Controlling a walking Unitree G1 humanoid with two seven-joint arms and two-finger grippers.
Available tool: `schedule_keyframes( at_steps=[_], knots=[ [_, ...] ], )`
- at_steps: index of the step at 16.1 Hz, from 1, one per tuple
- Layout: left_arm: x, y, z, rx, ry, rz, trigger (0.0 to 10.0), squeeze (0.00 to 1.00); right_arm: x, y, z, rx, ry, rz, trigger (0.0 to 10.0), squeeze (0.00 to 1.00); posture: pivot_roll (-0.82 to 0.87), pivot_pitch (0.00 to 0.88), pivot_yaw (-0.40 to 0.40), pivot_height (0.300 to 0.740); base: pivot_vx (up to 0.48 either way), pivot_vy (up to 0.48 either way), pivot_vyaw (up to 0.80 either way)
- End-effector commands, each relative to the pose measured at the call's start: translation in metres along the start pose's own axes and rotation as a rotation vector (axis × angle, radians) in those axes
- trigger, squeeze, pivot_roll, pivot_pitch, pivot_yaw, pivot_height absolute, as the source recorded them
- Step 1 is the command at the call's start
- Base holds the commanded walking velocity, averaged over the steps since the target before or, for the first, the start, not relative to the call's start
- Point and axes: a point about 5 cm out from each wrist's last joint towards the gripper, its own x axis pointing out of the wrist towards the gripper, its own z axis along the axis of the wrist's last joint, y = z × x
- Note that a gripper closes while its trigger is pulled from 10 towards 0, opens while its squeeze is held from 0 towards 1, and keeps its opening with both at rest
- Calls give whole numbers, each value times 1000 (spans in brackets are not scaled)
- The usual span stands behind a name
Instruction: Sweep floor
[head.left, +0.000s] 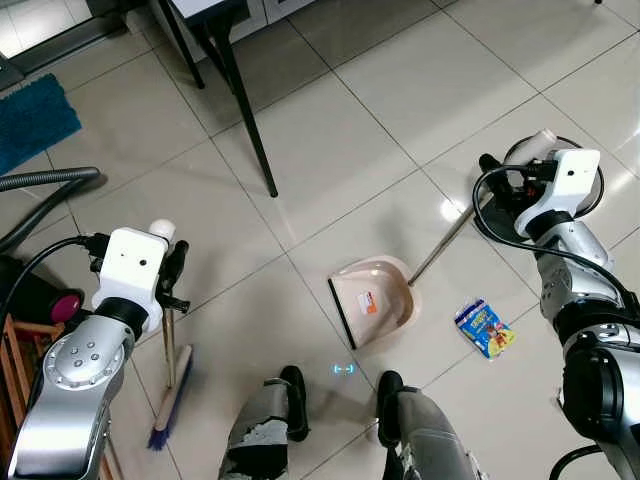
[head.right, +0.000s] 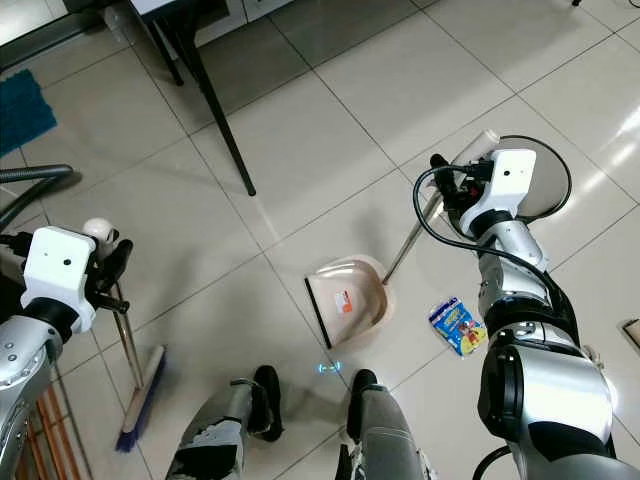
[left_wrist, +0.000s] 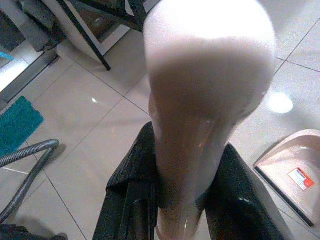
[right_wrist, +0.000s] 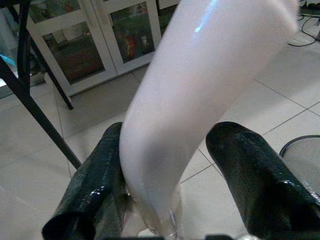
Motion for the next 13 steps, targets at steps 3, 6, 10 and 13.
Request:
schedule_keyframes(
  at_steps=[3, 6, 10, 13],
  knots=[
    [-5, 5, 0, 20, 10, 17, 10000, 0, -5, -3, -8, 23, 32, -11, 0, 0, 173, 384, 91, 740, 0, 0, 0],
    [-4, 3, 0, 15, 9, 17, 10000, 0, -4, -3, -7, 26, 30, -7, 0, 0, 167, 381, 87, 740, 0, 0, 0],
    [0, 1, -1, 6, 4, 23, 10000, 0, -4, -2, -8, 32, 36, -11, 0, 0, 145, 362, 72, 740, 0, 0, 0],
    [1, -1, -5, -19, 0, 52, 10000, 0, -4, 2, -11, 35, 39, -4, 0, 0, 119, 324, 62, 740, 0, 0, 0]
  ],
)
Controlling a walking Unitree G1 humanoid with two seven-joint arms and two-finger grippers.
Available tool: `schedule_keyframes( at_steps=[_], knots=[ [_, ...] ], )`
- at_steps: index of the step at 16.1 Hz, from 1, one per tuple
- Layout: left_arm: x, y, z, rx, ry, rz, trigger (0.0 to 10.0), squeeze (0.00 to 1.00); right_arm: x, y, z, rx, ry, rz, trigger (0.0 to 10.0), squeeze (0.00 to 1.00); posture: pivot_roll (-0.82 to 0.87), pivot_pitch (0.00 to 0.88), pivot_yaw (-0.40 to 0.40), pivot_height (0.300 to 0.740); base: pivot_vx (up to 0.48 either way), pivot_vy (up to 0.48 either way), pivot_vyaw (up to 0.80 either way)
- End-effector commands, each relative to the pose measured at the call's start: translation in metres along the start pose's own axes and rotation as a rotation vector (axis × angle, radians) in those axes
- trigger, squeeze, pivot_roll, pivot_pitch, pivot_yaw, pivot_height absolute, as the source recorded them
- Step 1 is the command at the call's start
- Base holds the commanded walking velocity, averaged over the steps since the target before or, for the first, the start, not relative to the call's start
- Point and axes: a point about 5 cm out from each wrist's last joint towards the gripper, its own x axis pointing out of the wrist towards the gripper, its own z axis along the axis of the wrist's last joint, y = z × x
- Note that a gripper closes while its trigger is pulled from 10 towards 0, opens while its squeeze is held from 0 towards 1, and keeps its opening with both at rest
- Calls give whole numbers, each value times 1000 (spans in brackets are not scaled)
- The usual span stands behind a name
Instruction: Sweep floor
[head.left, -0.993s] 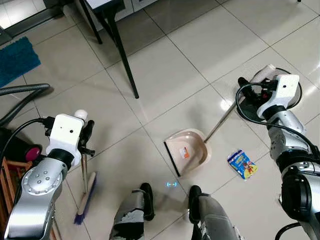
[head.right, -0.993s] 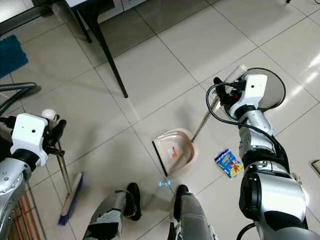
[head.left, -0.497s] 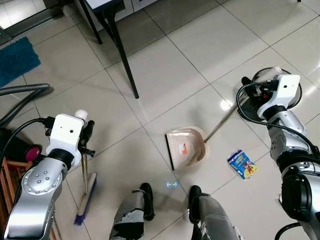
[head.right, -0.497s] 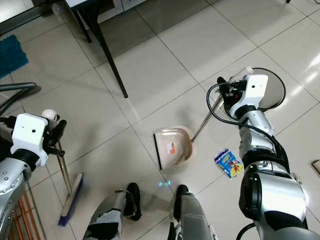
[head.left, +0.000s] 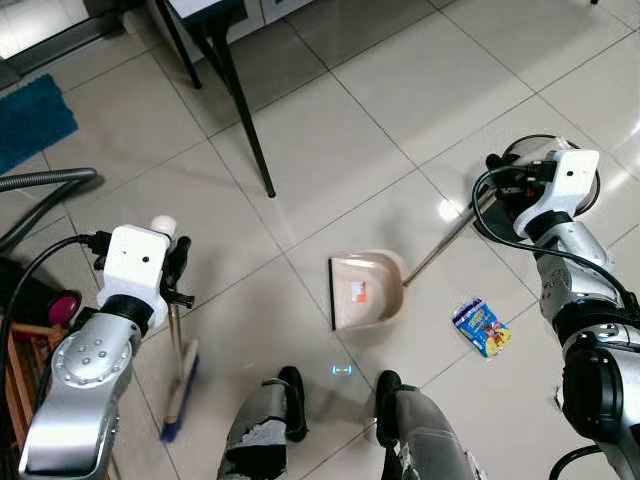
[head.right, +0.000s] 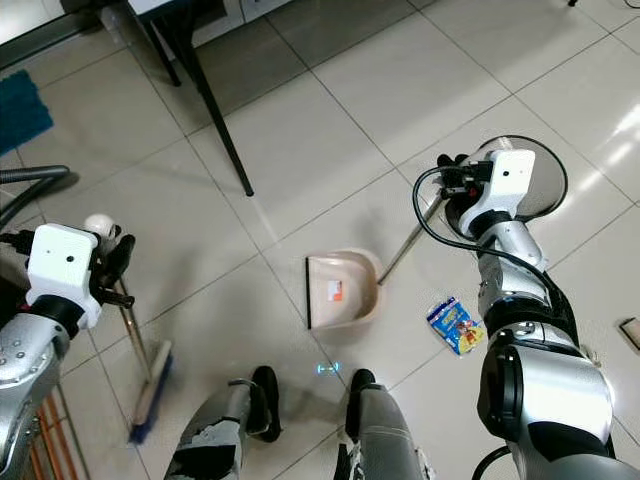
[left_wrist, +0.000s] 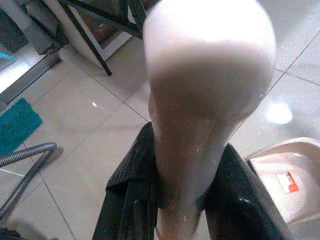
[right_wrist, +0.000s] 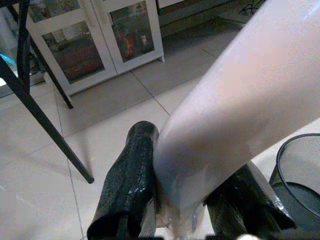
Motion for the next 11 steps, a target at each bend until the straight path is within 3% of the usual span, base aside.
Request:
schedule_keyframes(
  at_steps=[1, 5, 8, 11],
  knots=[
    [-2, 1, -8, 9, 24, 24, 10000, 0, -5, 2, -11, 30, 24, -8, 0, 0, 101, 273, 51, 740, 0, 0, 0],
    [16, -14, -10, -20, -11, 46, 10000, 0, -9, 7, -15, 45, -18, -17, 0, 0, 81, 121, 29, 740, 0, 0, 0],
    [34, -19, -9, -35, -46, 103, 10000, 0, -10, 10, -12, 2, -36, -23, 0, 0, 47, 59, 9, 740, 0, 0, 0],
    [41, -23, -10, -44, -75, 138, 10000, 0, -12, 15, -10, -34, -48, -18, 0, 0, 23, 25, 4, 740, 0, 0, 0]
  ],
)
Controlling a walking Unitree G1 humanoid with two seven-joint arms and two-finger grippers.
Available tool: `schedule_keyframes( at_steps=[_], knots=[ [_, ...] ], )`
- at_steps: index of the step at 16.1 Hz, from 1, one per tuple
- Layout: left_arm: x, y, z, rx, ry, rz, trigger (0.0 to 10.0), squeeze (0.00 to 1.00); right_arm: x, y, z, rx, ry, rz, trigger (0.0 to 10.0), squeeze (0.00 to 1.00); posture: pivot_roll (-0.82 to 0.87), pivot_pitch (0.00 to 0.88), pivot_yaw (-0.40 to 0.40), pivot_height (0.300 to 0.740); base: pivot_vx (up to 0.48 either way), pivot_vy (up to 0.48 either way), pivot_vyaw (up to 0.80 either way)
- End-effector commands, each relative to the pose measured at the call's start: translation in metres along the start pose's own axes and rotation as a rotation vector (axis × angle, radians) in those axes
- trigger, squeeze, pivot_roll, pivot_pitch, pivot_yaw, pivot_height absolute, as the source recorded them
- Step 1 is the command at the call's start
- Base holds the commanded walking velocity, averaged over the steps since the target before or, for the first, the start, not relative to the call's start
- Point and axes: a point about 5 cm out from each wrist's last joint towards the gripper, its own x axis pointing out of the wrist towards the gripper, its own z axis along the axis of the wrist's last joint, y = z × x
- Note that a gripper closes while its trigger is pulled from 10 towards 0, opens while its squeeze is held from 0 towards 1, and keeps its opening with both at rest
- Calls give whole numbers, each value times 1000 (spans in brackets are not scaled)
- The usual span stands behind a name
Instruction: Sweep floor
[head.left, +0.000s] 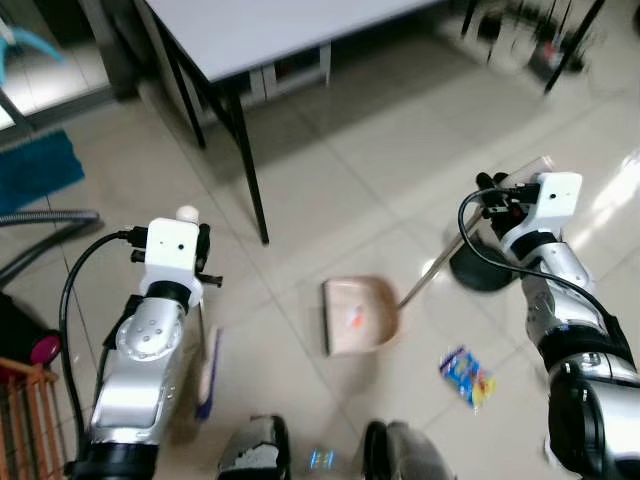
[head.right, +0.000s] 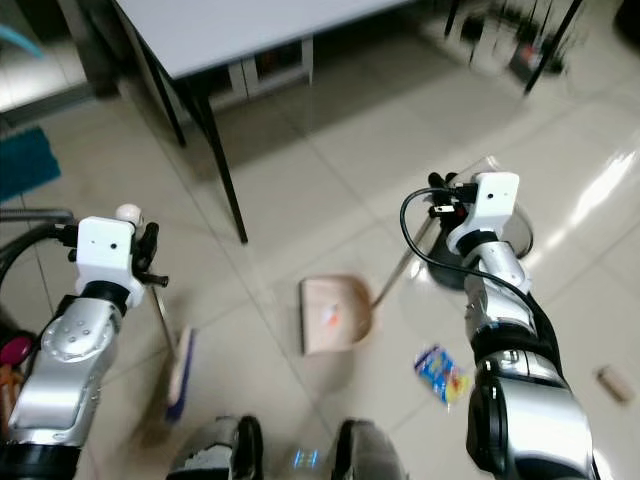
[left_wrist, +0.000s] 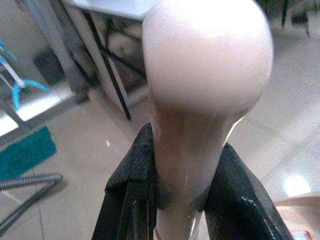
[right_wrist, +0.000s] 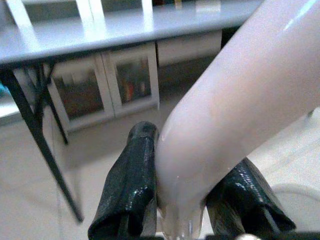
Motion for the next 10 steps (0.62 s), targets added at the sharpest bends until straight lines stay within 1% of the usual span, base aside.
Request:
schedule_keyframes(
  at_steps=[1, 2, 3, 4, 5, 6, 7, 8, 9, 10],
  knots=[
    [4, -2, 1, 42, -54, 32, 10000, 0, -2, 9, 8, -4, -50, 9, 0, 0, -3, 0, 18, 740, 0, 0, 0],
    [6, -3, 1, 43, -69, 44, 10000, 0, -5, 12, 8, 4, -59, 4, 0, 0, -3, 0, 18, 740, 0, 0, 0],
    [12, -3, -2, 38, -55, 103, 10000, 0, -12, 20, 7, 9, -62, -3, 0, 0, -18, 0, 29, 740, 0, 0, 0],
    [15, -3, -3, 17, -37, 133, 10000, 0, -16, 25, 7, 5, -62, -4, 0, 0, -18, 0, 29, 740, 0, 0, 0],
    [16, -6, -2, -4, -33, 94, 10000, 0, -18, 28, 7, -2, -55, -2, 0, 0, -27, 0, 36, 740, 0, 0, 0],
    [18, -10, -3, -6, -36, 38, 10000, 0, -22, 34, 6, -4, -43, -5, 0, 0, -37, 0, 39, 740, 0, 0, 0],
    [18, -13, -4, 0, -39, 19, 10000, 0, -25, 37, 6, -10, -35, -4, 0, 0, -42, 0, 37, 740, 0, 0, 0],
    [16, -17, -6, 3, -47, -4, 10000, 0, -31, 42, 9, -25, -26, -2, 0, 0, -41, 0, 35, 740, 0, 0, 0],
    [15, -19, -7, 2, -51, -17, 10000, 0, -35, 44, 11, -37, -23, -1, 0, 0, -39, 0, 30, 740, 0, 0, 0],
    [11, -21, -8, 9, -57, -33, 10000, 0, -43, 43, 12, -40, -18, -20, 0, 0, -37, 0, 26, 740, 0, 0, 0]
  ],
)
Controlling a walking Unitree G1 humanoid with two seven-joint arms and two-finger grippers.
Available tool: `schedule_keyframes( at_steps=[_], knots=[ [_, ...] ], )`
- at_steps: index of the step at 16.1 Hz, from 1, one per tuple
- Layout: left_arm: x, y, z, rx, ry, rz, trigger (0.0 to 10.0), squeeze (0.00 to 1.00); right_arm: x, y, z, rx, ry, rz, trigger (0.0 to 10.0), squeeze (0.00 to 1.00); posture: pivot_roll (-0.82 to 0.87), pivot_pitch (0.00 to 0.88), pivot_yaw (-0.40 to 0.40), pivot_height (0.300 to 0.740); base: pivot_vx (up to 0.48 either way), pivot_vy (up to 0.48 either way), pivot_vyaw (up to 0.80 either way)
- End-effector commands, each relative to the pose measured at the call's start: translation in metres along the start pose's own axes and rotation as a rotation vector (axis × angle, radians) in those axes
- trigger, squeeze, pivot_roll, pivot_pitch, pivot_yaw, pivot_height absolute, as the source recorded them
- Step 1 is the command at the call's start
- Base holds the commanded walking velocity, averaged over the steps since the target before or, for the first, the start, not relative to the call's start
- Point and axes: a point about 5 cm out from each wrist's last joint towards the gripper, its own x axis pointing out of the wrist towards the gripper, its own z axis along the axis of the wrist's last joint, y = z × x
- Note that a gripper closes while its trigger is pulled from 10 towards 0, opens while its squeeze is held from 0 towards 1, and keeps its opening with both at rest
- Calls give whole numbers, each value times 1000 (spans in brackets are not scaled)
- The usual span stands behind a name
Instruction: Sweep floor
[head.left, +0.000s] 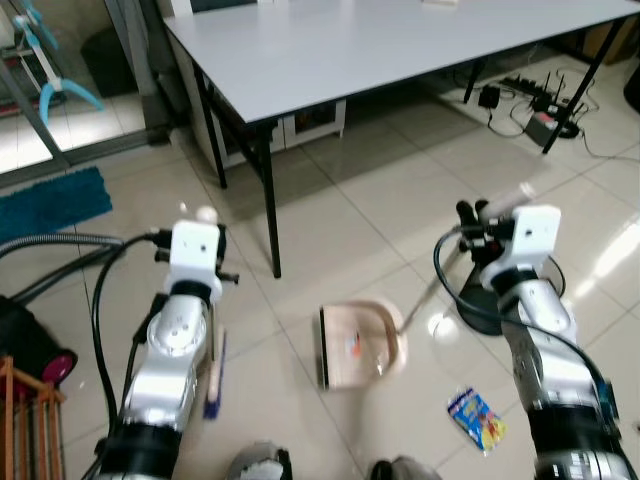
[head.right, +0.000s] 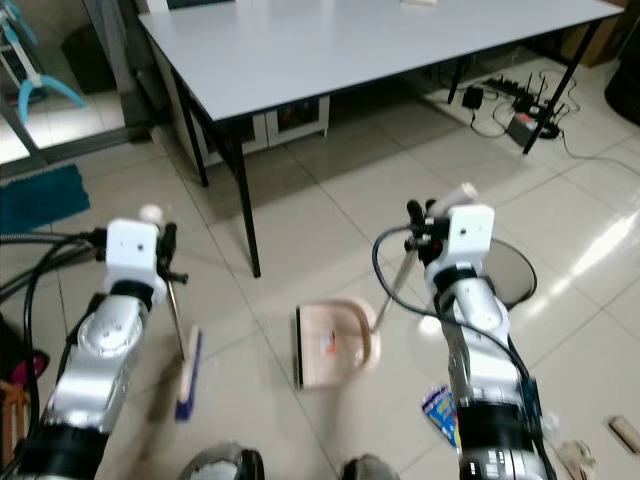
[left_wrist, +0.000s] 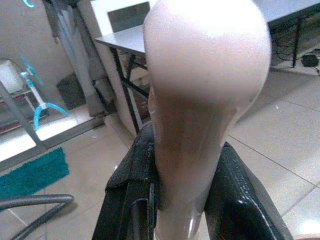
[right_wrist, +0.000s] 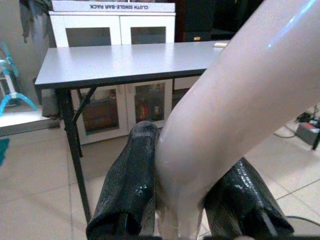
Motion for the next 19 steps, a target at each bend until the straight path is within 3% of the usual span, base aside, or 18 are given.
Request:
schedule_keyframes(
  at_steps=[1, 3, 4, 6, 9, 10, 19],
  knots=[
    [-1, -1, 10, 13, -57, -11, 10000, 0, -2, 0, 17, -16, -56, -15, 0, 0, -35, 0, 26, 740, 0, 0, 0],
    [-6, -4, 10, -3, -56, -27, 10000, 0, -10, 0, 18, -10, -38, -48, 0, 0, -25, 0, 25, 740, 0, 0, 0],
    [-7, -7, 13, 2, -75, -50, 10000, 0, -13, 0, 16, -12, -15, -71, 5333, 0, -22, 0, 17, 740, 0, 0, 0],
    [-12, -15, 18, -2, -99, -88, 10000, 0, -18, -2, 10, -20, 24, -106, 10000, 0, -14, 0, 5, 740, 0, 0, 0],
    [-17, -10, 14, -18, -55, -74, 10000, 0, -21, -2, 6, -24, 100, -129, 10000, 0, -22, 0, 12, 740, 0, 0, 0],
    [-18, -8, 14, 30, -58, -82, 10000, 0, -22, -1, 7, -34, 103, -110, 10000, 0, -22, 0, 14, 740, 0, 0, 0],
    [-23, -2, 15, 42, -39, -62, 10000, 0, -29, 6, 2, -26, 121, -149, 10000, 0, -7, 0, 8, 740, 0, 0, -89]
  ],
)
